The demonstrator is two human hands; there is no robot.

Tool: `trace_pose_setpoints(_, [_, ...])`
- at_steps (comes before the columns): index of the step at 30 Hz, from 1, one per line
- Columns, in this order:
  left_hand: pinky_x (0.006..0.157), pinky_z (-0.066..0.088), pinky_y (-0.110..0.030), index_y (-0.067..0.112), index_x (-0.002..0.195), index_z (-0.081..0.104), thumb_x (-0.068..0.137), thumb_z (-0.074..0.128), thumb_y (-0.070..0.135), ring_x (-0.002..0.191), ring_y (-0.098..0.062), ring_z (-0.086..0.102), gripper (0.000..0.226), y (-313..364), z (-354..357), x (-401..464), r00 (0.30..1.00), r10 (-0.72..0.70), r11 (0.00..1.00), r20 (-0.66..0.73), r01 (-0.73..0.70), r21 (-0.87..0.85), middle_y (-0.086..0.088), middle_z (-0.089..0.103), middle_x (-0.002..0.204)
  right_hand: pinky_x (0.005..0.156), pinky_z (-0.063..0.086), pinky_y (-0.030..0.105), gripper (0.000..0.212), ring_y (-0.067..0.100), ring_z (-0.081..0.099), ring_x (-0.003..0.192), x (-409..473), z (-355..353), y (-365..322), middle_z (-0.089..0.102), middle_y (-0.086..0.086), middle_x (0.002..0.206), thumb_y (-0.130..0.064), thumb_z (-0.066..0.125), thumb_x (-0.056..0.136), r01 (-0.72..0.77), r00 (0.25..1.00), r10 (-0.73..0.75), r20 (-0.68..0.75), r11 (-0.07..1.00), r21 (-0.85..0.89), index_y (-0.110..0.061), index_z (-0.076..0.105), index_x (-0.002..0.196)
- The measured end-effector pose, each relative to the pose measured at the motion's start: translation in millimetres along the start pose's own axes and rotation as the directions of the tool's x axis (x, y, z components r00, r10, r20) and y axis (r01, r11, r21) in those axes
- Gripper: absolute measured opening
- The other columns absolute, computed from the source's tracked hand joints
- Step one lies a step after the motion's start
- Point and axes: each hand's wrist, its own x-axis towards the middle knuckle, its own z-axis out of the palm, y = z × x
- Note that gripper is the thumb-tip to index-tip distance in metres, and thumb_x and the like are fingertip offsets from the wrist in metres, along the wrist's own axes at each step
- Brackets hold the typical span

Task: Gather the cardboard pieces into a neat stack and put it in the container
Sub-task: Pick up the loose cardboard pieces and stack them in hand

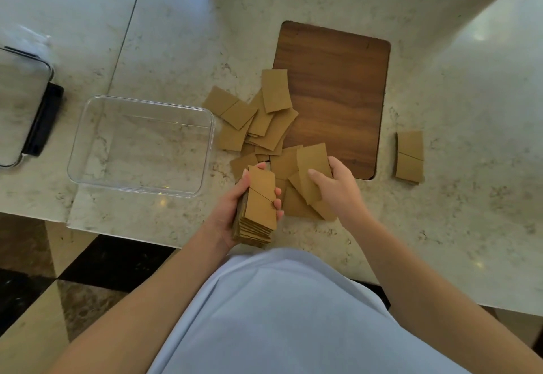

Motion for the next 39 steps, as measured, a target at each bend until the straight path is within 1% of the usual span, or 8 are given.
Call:
trace_pose_setpoints(8, [0.067,0.064,-0.044,0.028,0.121,0.072,0.079,0.083,0.025,0.083,-0.031,0.074,0.044,-12.0,23.5,7.2,0.97,0.14,0.932,-0.196,-0.062,0.356,-0.019,0.071,0.104,0.054,0.037,0.03,0.007,0.015,0.056,0.065,-60.5,28.4,-30.4,0.057,-0.002,0.081,-0.023,0.042,0.102,0.235,0.964,-0.105,0.246,0.769,-0.594,-0.018,0.045,0.097])
trace_pose_setpoints(12, [0.073,0.062,-0.047,0.034,0.14,0.061,0.085,0.077,0.022,0.086,-0.031,0.07,0.058,-11.8,23.8,5.6,0.971,0.15,0.957,-0.185,-0.095,0.274,-0.018,0.07,0.107,0.06,0.046,0.023,0.026,0.011,0.062,0.072,-46.9,12.3,-36.7,0.066,-0.002,0.089,-0.039,0.044,0.098,0.074,0.834,0.079,0.546,0.965,-0.253,-0.021,0.062,0.095])
trace_pose_setpoints(17, [0.082,0.06,-0.053,0.025,0.126,0.064,0.093,0.069,0.028,0.086,-0.038,0.068,0.033,-16.7,22.9,3.9,0.995,0.061,0.996,-0.073,-0.055,0.076,-0.023,0.066,0.104,0.088,0.048,0.034,0.053,0.023,0.054,0.118,-4.9,-15.1,10.6,0.054,-0.001,0.125,-0.054,0.064,0.091,0.067,0.998,-0.062,0.027,0.808,-0.586,-0.021,0.057,0.132])
trace_pose_setpoints(20, [0.081,0.06,-0.055,0.023,0.121,0.067,0.095,0.068,0.03,0.088,-0.04,0.07,0.027,-18.2,19.4,6.3,0.993,0.069,0.994,-0.101,-0.059,0.094,-0.024,0.069,0.105,0.097,0.044,0.043,0.06,0.03,0.046,0.121,1.4,-8.9,36.0,0.048,0.006,0.126,-0.056,0.075,0.083,0.068,0.995,-0.101,0.003,0.653,-0.755,-0.021,0.053,0.126])
trace_pose_setpoints(24, [0.077,0.061,-0.053,0.022,0.118,0.07,0.092,0.07,0.031,0.088,-0.041,0.072,0.027,-17.5,12.0,7.5,0.977,0.107,0.99,-0.182,-0.087,0.113,-0.024,0.07,0.102,0.09,0.043,0.041,0.047,0.021,0.047,0.104,5.8,-5.1,44.5,0.05,-0.001,0.109,-0.05,0.081,0.081,0.056,0.989,-0.136,-0.057,0.708,-0.704,-0.023,0.052,0.106])
trace_pose_setpoints(28, [0.077,0.063,-0.056,0.022,0.119,0.07,0.089,0.074,0.029,0.088,-0.042,0.073,0.031,-23.9,11.4,10.0,0.959,0.131,0.983,-0.25,-0.093,0.158,-0.024,0.071,0.101,0.061,0.045,0.029,0.014,0.012,0.059,0.08,0.8,-13.5,45.7,0.062,-0.011,0.085,-0.033,0.069,0.096,0.152,0.988,-0.147,0.043,0.9,-0.409,-0.03,0.057,0.089])
trace_pose_setpoints(34, [0.076,0.061,-0.055,0.021,0.121,0.066,0.082,0.076,0.015,0.084,-0.043,0.072,0.04,-35.1,27.2,13.2,0.934,0.239,0.931,-0.267,-0.142,0.335,-0.026,0.065,0.103,0.057,0.038,0.032,0.029,0.015,0.051,0.066,-25.9,-21.6,30.2,0.056,-0.003,0.077,-0.024,0.043,0.106,0.194,0.981,-0.183,0.064,0.934,-0.299,-0.023,0.051,0.079])
trace_pose_setpoints(39, [0.066,0.062,-0.042,0.03,0.126,0.068,0.078,0.086,0.025,0.084,-0.027,0.074,0.051,-38.0,39.7,12.7,0.946,0.222,0.906,-0.234,-0.112,0.409,-0.015,0.071,0.105,0.078,0.05,0.038,0.036,0.024,0.056,0.096,-55.5,8.9,13.4,0.053,0.006,0.12,-0.033,0.038,0.106,0.391,0.904,-0.233,0.359,0.79,-0.472,-0.012,0.056,0.128])
